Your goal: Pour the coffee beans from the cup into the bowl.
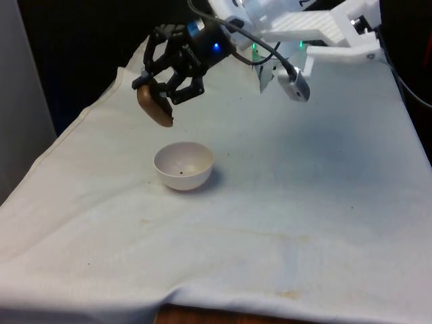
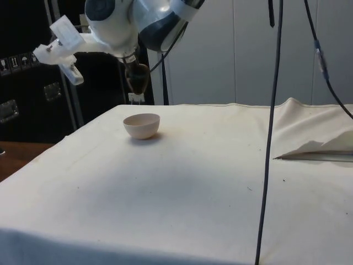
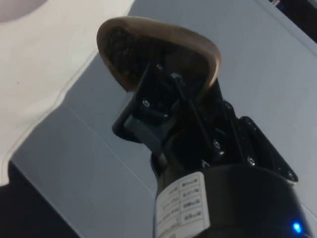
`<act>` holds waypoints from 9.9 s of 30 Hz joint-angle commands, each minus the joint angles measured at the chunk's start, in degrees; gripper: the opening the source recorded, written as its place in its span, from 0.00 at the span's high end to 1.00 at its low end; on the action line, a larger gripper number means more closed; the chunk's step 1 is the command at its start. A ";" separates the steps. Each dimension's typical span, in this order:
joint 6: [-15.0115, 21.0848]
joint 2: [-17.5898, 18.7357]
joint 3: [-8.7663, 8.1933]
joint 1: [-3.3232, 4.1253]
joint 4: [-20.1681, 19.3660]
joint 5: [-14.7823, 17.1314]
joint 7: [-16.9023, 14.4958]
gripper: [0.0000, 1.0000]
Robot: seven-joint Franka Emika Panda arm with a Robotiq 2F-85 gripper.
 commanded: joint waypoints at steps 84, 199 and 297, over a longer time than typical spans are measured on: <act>-30.54 8.94 11.40 0.52 -2.75 -27.73 22.80 0.97; -19.88 -0.52 20.40 -0.80 -6.59 -6.93 27.44 0.97; 7.79 -0.17 14.84 -6.30 -9.00 17.02 22.12 0.97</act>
